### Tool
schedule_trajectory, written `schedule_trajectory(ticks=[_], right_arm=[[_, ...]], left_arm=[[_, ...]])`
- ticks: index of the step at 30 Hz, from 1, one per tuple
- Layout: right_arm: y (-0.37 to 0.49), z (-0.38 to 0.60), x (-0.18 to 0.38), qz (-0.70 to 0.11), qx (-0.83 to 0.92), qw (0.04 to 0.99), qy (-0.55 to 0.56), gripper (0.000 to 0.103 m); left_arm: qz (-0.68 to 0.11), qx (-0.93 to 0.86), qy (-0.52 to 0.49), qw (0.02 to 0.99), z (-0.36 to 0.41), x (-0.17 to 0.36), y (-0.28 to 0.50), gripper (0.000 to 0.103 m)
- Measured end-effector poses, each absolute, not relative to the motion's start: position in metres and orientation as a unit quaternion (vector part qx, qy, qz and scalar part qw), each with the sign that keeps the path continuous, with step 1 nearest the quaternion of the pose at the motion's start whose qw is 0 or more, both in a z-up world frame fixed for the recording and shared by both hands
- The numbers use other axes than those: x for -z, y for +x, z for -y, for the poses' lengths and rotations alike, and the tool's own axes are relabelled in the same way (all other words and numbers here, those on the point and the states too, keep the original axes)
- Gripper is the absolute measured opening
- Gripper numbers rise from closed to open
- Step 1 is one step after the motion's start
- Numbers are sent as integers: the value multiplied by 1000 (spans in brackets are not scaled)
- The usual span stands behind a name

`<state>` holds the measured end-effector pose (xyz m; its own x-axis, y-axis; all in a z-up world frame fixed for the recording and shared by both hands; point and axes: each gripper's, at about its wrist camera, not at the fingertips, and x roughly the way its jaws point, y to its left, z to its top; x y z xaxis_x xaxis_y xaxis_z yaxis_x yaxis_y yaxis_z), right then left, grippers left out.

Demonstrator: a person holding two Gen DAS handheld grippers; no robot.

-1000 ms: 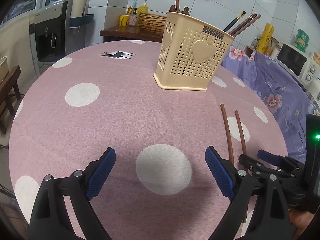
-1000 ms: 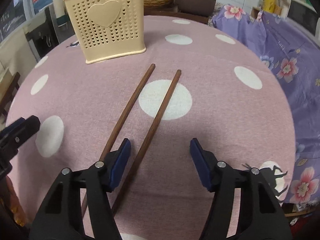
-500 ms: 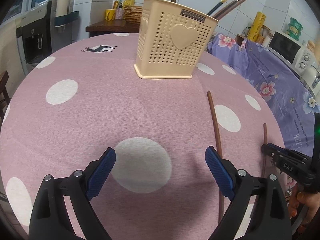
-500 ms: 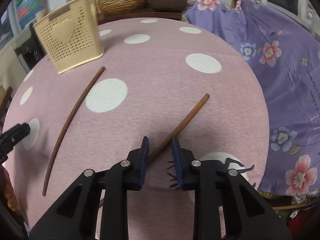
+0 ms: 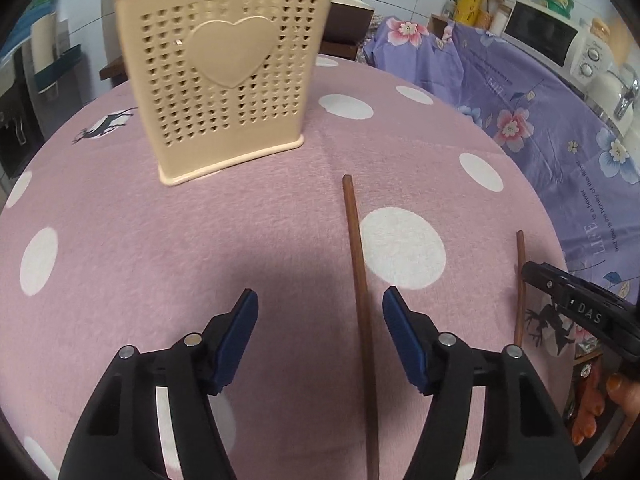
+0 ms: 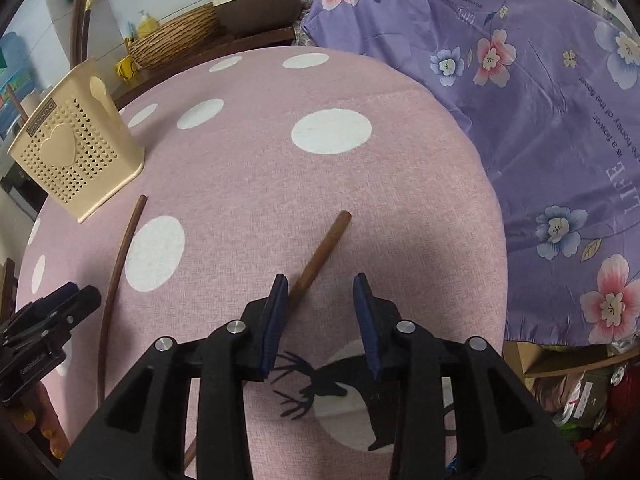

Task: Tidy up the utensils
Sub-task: 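Grasp a wooden chopstick with the left tool while the right tool grasps the other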

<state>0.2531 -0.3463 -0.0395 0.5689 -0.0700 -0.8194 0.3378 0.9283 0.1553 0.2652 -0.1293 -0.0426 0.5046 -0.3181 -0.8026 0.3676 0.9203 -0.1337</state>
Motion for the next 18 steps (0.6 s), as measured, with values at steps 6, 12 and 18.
schedule_trajectory(ticks=[6,12,18], right_arm=[[283,333,40,-463,88,871,137,34],[312,311,39,-468,72,873,115,30],[312,294,38,-466,72,878,87,30]], left_arm=[[-468,197,22,861,142,45,284,60],[-466,189,41,864,155,45,299,53],[-457,178,57,869,163,46,312,47]])
